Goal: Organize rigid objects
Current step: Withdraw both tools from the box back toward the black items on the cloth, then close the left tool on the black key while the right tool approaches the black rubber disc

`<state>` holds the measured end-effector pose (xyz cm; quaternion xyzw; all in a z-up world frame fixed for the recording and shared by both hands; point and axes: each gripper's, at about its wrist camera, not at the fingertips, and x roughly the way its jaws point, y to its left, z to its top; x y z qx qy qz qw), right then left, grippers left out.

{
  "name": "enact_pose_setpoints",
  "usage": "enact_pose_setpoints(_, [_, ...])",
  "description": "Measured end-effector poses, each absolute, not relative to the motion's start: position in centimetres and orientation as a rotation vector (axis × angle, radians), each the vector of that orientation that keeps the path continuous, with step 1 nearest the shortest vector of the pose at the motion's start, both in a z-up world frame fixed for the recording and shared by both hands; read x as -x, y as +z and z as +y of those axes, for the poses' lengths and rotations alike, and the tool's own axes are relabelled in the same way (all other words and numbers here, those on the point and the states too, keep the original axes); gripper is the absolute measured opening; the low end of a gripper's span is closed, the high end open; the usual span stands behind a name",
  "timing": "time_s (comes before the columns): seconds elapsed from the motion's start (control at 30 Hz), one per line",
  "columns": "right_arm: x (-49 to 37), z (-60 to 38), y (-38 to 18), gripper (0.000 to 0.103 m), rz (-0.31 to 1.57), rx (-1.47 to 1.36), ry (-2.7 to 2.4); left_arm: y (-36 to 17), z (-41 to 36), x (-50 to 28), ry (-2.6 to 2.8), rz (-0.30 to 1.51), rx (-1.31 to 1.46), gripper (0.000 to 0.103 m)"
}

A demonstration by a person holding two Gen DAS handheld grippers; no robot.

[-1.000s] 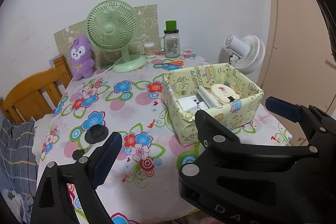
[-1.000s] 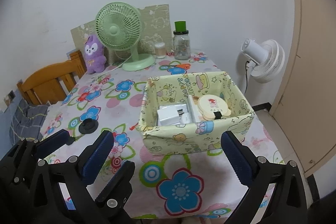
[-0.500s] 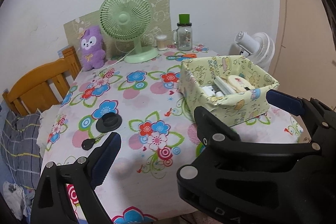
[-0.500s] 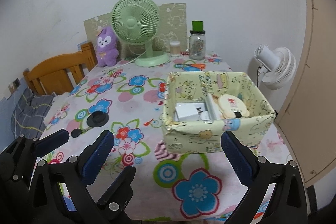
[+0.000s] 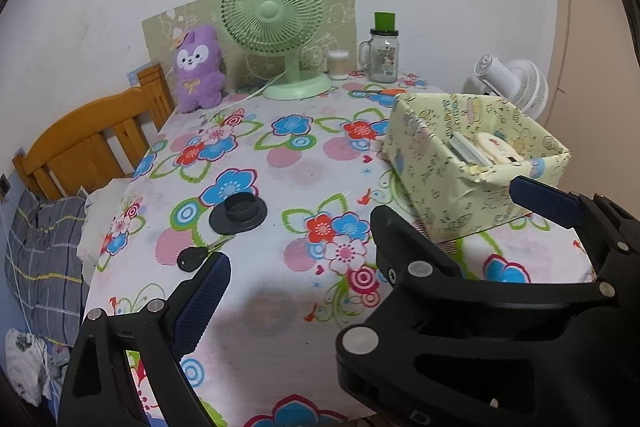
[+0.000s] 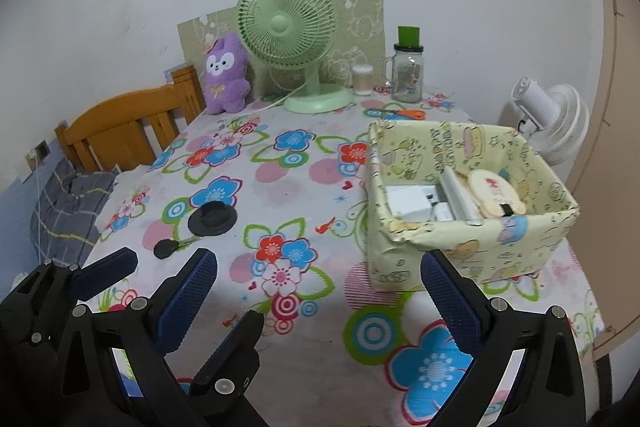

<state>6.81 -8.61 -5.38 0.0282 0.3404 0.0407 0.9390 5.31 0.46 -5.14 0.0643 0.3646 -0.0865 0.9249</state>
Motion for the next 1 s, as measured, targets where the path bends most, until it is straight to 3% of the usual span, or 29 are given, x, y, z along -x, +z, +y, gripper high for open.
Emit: enact_pose_setpoints(1.0, [-12.7, -3.3, -10.8, 0.103, 0.778, 0.025, 0.166, -10.5, 6.6, -10.0, -0.087, 0.859, -0.038, 0.099])
